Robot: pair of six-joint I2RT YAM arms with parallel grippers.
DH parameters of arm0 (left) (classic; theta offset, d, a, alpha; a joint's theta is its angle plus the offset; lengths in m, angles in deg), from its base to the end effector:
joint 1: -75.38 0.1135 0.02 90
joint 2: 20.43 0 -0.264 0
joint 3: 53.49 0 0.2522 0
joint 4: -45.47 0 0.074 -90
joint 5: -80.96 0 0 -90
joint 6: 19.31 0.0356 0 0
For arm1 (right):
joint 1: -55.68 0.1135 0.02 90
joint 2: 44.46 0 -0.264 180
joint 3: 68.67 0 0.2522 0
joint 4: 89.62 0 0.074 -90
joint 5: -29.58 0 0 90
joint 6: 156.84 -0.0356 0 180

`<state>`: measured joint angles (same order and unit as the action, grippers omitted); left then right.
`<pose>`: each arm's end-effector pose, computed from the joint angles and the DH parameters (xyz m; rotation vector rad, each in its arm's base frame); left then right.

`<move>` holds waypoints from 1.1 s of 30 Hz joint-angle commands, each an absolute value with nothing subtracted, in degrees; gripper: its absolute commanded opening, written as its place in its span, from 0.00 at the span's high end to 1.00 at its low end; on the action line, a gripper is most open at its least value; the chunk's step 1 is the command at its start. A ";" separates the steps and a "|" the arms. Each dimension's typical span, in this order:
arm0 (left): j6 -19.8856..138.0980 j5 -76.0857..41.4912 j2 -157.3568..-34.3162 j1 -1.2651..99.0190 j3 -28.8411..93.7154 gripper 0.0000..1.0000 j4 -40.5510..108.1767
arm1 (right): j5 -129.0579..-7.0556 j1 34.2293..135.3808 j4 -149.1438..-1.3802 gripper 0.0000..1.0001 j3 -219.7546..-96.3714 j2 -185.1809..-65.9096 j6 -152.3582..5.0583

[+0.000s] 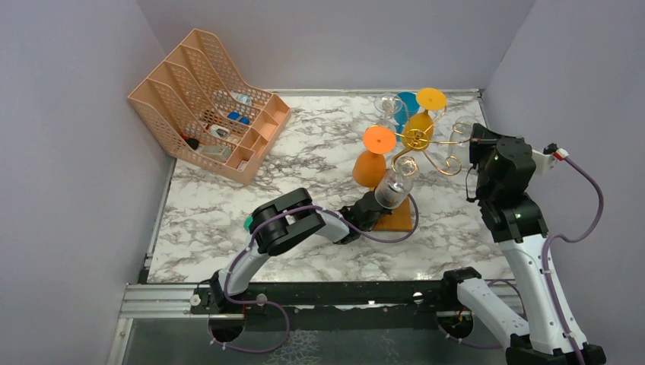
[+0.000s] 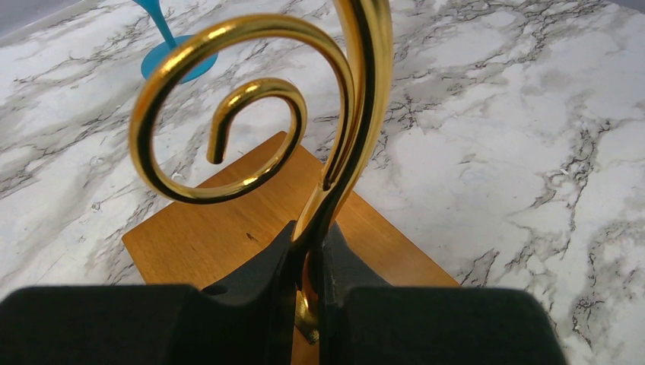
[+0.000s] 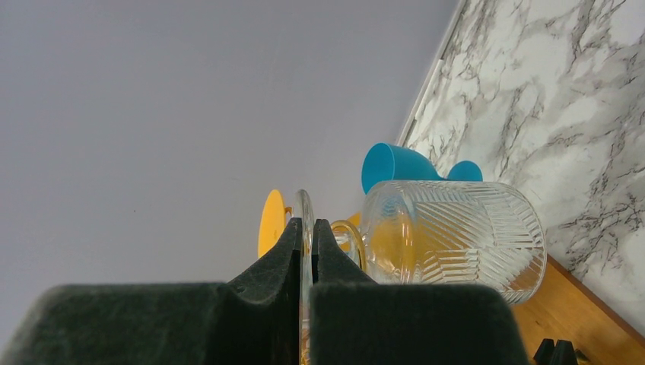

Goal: Place the wine glass upside down on the wine glass rack
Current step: Turn the wine glass upside down at the wine rack.

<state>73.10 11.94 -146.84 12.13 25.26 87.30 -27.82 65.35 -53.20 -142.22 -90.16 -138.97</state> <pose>0.2154 -0.3990 0.1287 0.6694 1.5516 -0.4960 0.1624 0.0082 0.4048 1.2310 1.2158 0.5746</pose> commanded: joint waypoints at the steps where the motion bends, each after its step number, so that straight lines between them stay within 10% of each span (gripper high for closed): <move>1: 77.10 11.35 -146.82 11.62 23.68 1.00 82.97 | -22.57 64.72 -63.20 0.99 -141.71 -88.71 -136.88; 33: 77.80 10.55 -147.15 11.31 24.55 1.00 83.66 | -36.61 64.73 -56.67 0.90 -142.96 -88.59 -126.80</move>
<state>73.32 11.87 -146.84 12.02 25.19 87.35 -35.01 64.98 -55.63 -141.19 -90.35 -129.88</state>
